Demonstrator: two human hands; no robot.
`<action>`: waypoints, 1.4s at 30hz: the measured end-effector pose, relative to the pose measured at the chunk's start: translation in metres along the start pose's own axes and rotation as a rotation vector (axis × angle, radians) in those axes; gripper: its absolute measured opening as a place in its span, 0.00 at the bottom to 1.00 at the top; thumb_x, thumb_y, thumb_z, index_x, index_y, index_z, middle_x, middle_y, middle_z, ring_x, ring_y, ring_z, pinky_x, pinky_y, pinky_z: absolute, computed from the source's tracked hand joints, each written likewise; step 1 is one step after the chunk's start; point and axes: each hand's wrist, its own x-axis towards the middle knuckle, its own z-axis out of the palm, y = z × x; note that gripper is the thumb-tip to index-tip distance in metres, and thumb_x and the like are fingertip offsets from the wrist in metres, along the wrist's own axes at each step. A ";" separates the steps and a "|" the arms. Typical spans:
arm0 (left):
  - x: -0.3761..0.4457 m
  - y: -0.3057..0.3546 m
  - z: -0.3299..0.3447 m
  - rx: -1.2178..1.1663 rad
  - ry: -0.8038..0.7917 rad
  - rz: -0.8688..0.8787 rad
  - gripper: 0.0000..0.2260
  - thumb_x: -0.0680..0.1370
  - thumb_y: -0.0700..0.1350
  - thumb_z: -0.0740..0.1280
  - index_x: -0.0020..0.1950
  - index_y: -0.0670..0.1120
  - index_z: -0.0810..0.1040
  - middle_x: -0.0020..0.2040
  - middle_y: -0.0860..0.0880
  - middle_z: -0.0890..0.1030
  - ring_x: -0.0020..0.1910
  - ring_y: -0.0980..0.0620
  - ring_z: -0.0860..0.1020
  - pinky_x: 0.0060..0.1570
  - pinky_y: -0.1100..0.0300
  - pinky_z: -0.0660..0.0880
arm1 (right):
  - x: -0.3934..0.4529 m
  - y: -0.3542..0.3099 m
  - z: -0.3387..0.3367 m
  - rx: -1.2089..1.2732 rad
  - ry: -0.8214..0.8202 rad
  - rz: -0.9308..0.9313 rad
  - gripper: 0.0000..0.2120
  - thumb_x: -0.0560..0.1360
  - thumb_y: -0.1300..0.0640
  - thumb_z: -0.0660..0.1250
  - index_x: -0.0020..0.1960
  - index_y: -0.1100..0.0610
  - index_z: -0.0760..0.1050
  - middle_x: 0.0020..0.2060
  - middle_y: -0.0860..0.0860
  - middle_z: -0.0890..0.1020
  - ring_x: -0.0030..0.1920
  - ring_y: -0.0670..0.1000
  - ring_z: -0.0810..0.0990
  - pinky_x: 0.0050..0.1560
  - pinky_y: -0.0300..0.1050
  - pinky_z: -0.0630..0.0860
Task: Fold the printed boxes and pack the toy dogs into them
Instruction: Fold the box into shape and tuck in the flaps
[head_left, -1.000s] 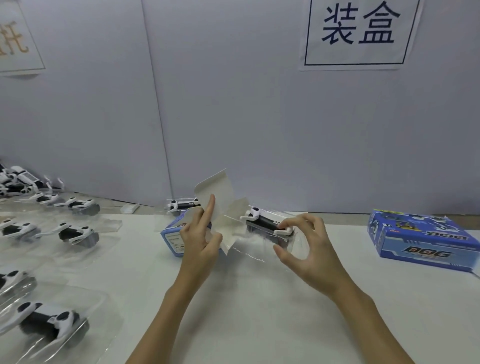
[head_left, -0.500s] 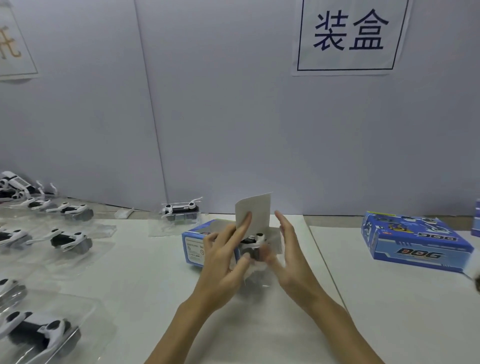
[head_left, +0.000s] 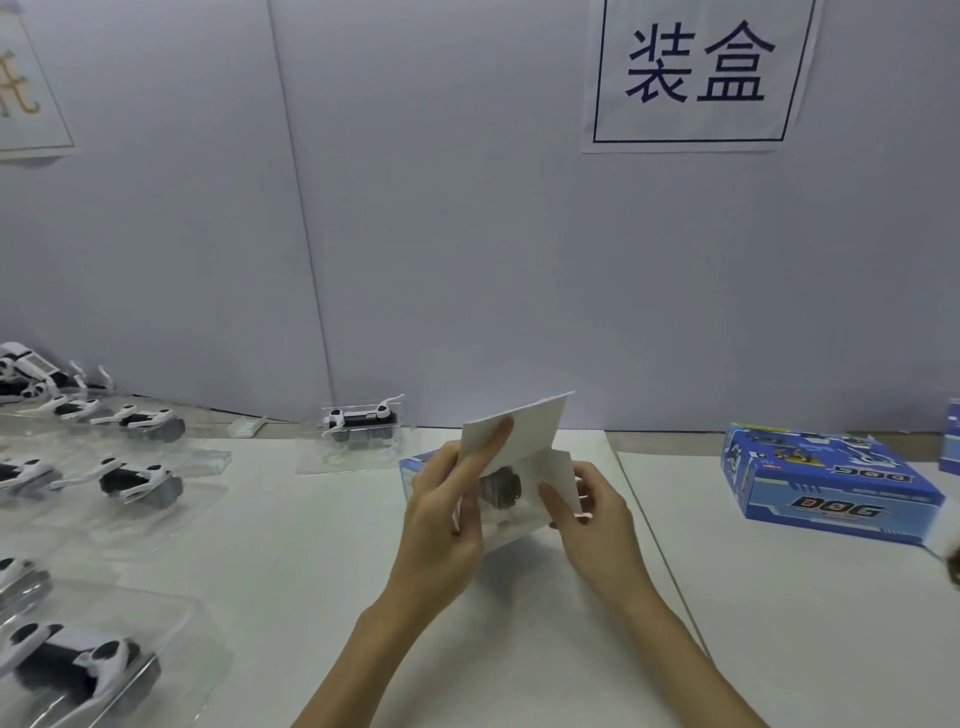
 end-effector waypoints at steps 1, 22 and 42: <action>0.001 0.001 -0.001 -0.038 0.018 0.021 0.30 0.81 0.30 0.63 0.80 0.52 0.68 0.70 0.53 0.75 0.70 0.45 0.73 0.67 0.57 0.74 | 0.001 -0.001 -0.001 -0.014 0.048 -0.031 0.05 0.80 0.52 0.71 0.55 0.48 0.79 0.43 0.42 0.85 0.43 0.45 0.83 0.44 0.41 0.82; 0.008 -0.013 -0.012 -0.266 0.055 -0.095 0.26 0.80 0.52 0.71 0.75 0.62 0.67 0.76 0.60 0.71 0.74 0.54 0.73 0.67 0.55 0.77 | -0.003 -0.039 -0.013 -0.066 0.402 -0.282 0.10 0.81 0.57 0.70 0.41 0.55 0.78 0.33 0.48 0.76 0.32 0.46 0.72 0.35 0.30 0.68; 0.007 0.012 0.001 -0.486 0.136 -0.305 0.23 0.78 0.71 0.64 0.70 0.65 0.77 0.62 0.52 0.81 0.57 0.46 0.82 0.51 0.48 0.84 | -0.016 -0.039 0.007 -0.124 0.242 -0.401 0.19 0.82 0.42 0.65 0.70 0.47 0.75 0.70 0.44 0.74 0.74 0.44 0.70 0.69 0.32 0.69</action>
